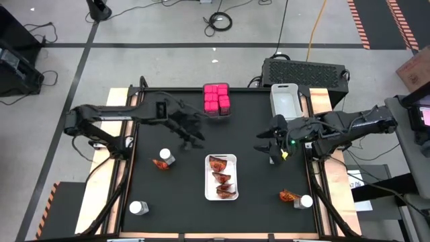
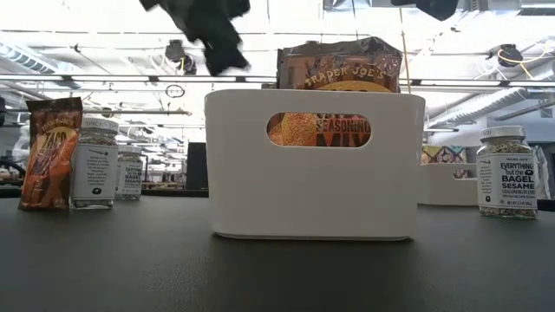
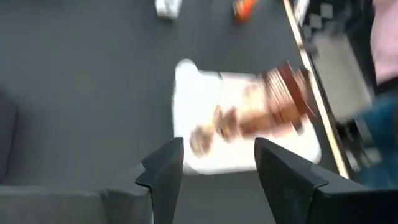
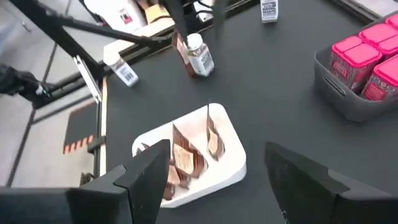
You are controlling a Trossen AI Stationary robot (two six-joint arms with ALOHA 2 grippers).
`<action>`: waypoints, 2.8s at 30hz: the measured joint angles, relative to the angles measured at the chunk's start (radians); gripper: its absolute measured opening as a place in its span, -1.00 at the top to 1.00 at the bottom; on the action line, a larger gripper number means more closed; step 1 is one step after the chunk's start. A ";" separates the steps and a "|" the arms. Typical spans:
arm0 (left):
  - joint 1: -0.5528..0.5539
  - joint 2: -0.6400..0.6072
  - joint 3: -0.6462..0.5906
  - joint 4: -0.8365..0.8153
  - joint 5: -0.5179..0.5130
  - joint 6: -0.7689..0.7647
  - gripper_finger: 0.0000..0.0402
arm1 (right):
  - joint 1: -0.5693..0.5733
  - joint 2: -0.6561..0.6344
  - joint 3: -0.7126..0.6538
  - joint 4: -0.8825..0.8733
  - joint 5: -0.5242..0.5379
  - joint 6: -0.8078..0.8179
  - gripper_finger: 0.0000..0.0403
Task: Sort spices by type
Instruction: Put the orange seasoning pack into the white bin
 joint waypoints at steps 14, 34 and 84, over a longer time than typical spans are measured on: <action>-0.201 -0.115 0.168 -0.793 -0.092 0.011 0.00 | -0.002 0.026 0.000 -0.017 0.057 -0.261 -0.26; -0.251 -0.107 -0.179 -0.708 -0.169 -0.018 0.00 | -0.001 0.047 0.000 -0.028 0.058 -0.348 -0.26; -0.128 0.234 0.549 -0.592 -0.277 -0.072 1.00 | -0.001 0.046 0.000 -0.015 0.058 -0.342 -0.26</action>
